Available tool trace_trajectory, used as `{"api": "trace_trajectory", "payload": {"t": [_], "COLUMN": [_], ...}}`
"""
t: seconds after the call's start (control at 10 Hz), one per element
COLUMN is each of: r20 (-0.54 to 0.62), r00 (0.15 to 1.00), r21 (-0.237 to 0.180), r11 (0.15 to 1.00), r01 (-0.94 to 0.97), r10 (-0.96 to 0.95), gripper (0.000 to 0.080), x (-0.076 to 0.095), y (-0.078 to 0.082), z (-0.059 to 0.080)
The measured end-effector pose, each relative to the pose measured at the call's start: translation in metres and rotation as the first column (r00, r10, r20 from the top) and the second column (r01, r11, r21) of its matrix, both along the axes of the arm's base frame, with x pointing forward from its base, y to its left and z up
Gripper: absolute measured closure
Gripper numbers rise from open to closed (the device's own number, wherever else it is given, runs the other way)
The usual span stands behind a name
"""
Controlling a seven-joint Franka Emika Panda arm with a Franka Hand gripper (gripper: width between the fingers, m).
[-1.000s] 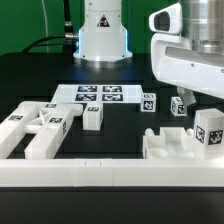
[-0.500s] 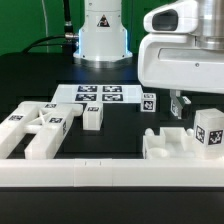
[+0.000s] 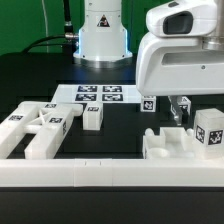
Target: Assemble chair
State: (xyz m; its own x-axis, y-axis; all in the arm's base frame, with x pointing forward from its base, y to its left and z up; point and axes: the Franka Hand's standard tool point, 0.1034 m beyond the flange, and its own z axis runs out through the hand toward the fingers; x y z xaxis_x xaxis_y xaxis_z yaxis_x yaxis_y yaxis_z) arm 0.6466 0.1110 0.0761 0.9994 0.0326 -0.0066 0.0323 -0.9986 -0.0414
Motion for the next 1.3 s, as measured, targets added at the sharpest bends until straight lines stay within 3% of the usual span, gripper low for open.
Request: {"api": "trace_trajectory", "payload": {"t": [0.2, 0.4, 0.5, 0.6, 0.7, 0.9, 1.3], "r20": [0.004, 0.004, 0.003, 0.003, 0.003, -0.004, -0.024], "r00": [0.996, 0.996, 0.996, 0.998, 0.998, 0.992, 0.897], "r21": [0.0, 0.0, 0.0, 0.0, 0.0, 0.002, -0.021], "r11": [0.996, 0.996, 0.996, 0.998, 0.998, 0.992, 0.897], "r01": [-0.094, -0.091, -0.09, -0.065, -0.066, 0.128, 0.441], "r10": [0.094, 0.091, 0.09, 0.065, 0.066, -0.128, -0.441], "gripper": [0.0179, 0.0451, 0.0451, 0.0512, 0.0512, 0.0512, 0.0509], "x": [0.0, 0.0, 0.0, 0.0, 0.0, 0.001, -0.001], "y": [-0.002, -0.002, -0.002, -0.002, -0.002, -0.002, -0.013], "z": [0.0, 0.0, 0.0, 0.0, 0.0, 0.0, 0.0]}}
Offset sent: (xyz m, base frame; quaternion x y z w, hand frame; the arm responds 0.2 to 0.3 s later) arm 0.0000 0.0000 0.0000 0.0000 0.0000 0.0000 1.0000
